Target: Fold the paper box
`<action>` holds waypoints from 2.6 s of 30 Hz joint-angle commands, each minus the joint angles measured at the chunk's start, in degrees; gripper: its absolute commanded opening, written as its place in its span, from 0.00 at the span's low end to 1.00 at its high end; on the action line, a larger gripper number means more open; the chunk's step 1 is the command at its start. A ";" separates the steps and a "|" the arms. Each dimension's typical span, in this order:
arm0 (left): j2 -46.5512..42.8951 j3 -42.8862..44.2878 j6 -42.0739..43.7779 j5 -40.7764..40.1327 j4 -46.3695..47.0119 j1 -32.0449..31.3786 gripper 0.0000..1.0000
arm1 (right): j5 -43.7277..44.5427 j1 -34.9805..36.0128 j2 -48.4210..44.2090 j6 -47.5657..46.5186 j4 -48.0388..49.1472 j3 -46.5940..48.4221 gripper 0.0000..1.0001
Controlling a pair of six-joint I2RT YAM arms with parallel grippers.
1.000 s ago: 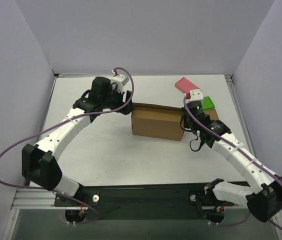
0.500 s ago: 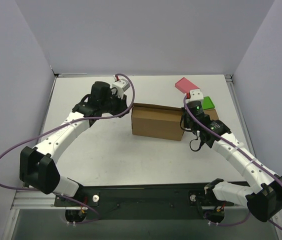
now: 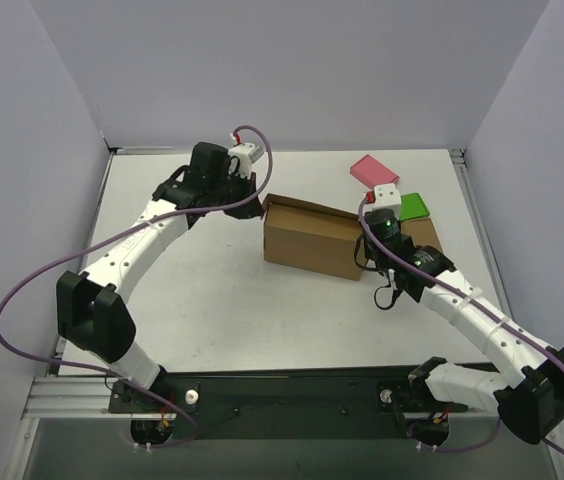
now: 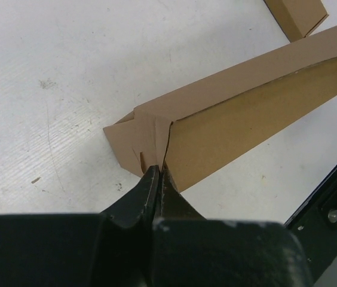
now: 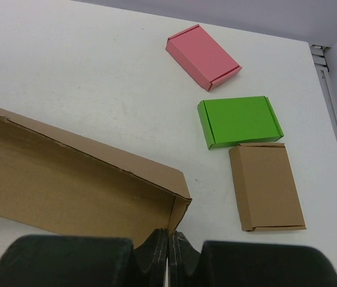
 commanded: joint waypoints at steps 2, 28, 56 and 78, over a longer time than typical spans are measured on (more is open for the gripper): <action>3.23 8.79 -4.60 6.16 -8.02 1.23 0.00 | 0.55 2.19 0.84 -0.13 -3.49 -3.64 0.00; 16.86 28.75 3.03 8.18 -29.92 5.45 0.00 | 1.79 5.26 -0.57 -5.74 -12.19 9.36 0.73; 18.27 32.79 5.15 8.53 -31.77 4.75 0.00 | -18.34 12.48 13.84 -39.50 15.39 6.82 0.78; 16.69 36.58 -6.00 10.89 -25.97 3.78 0.00 | -19.75 10.36 21.49 -38.80 11.36 3.83 0.55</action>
